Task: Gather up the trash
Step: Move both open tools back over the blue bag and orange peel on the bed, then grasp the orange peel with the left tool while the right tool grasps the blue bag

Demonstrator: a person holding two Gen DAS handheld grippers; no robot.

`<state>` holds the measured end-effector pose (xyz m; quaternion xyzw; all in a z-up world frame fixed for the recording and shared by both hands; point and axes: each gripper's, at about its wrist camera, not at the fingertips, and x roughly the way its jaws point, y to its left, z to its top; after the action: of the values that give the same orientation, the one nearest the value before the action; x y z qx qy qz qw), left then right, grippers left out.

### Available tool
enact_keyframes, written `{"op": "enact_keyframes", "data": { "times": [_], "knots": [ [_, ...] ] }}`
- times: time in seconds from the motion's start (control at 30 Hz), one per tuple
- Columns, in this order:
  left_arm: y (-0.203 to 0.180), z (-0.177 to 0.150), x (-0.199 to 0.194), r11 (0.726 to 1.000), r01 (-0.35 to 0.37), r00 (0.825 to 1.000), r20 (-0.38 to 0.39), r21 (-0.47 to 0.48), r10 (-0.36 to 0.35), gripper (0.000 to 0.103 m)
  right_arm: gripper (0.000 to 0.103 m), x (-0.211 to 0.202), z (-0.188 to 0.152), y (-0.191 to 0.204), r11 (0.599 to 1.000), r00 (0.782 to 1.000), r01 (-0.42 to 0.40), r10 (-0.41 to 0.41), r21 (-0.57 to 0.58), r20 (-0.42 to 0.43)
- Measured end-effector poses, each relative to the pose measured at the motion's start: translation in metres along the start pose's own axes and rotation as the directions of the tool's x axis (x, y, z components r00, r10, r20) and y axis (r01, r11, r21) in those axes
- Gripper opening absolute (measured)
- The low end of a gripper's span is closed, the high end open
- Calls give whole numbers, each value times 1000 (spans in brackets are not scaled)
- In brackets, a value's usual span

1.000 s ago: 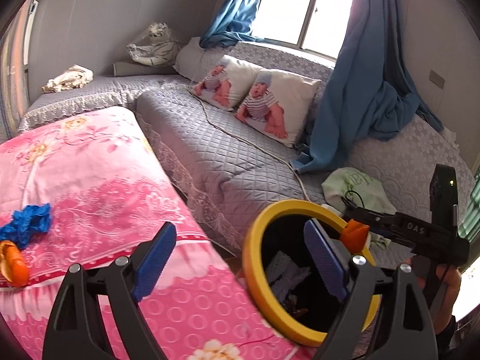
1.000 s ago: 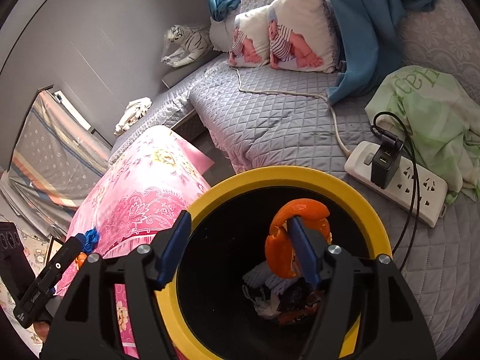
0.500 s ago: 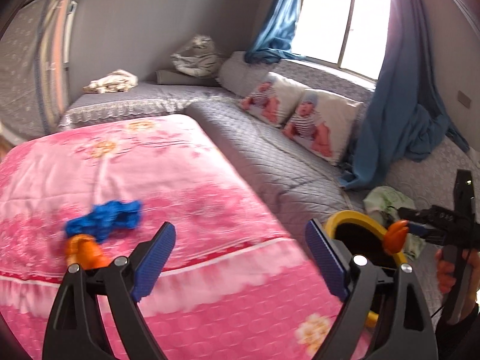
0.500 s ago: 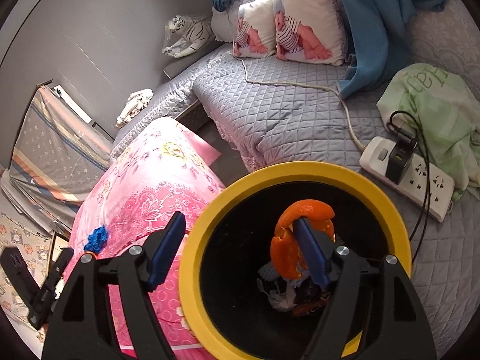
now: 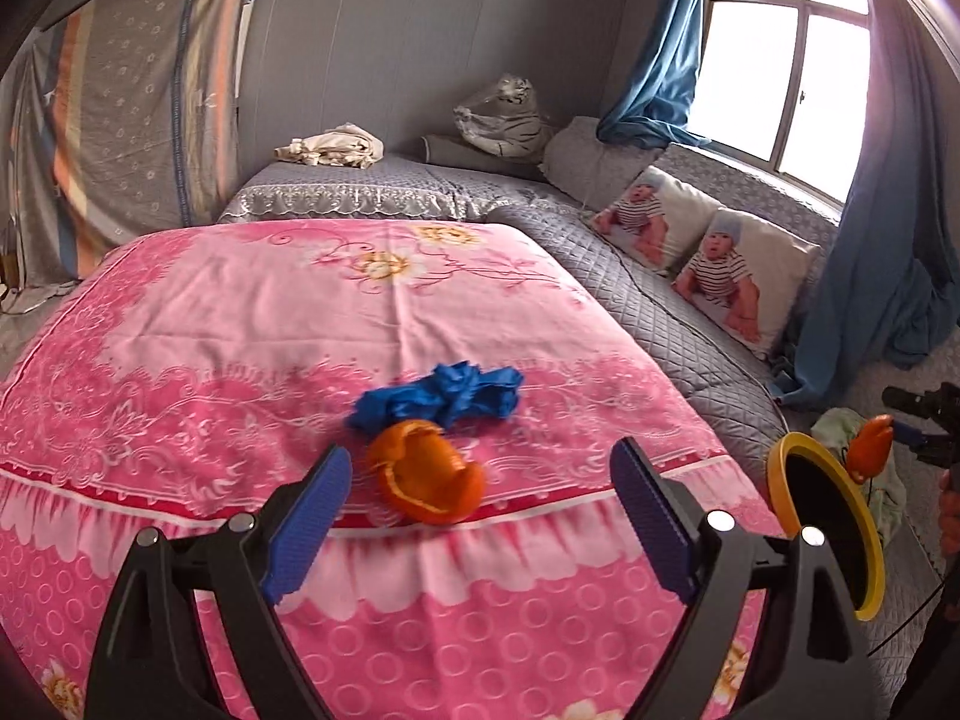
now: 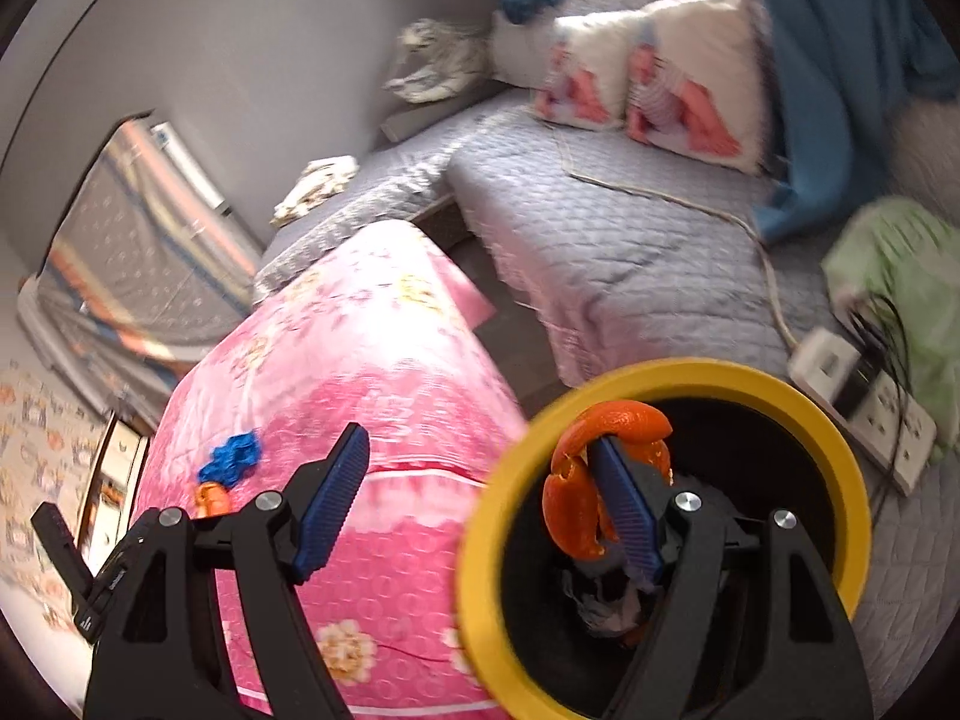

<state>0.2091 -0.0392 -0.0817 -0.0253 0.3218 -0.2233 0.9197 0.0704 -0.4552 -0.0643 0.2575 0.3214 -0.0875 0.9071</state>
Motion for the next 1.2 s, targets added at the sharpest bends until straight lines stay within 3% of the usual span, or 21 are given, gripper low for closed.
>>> {"op": "enact_keyframes", "data": {
  "times": [0.37,0.6,0.93,1.2],
  "knots": [
    [18,-9,2,1000,-14,1000,-13,-9,14,85,71,46,9,118,959,988,-157,153,-236,-38],
    [21,-7,12,1000,-4,1000,-23,-27,3,85,71,99,0,181,912,969,-240,206,-334,-133],
    [26,0,34,998,14,998,-60,-55,-17,83,66,184,-19,239,864,949,-269,161,-425,-272],
    [27,-2,57,997,35,992,-122,-75,-44,68,59,230,-33,261,826,944,-243,82,-508,-319]
  ]
}}
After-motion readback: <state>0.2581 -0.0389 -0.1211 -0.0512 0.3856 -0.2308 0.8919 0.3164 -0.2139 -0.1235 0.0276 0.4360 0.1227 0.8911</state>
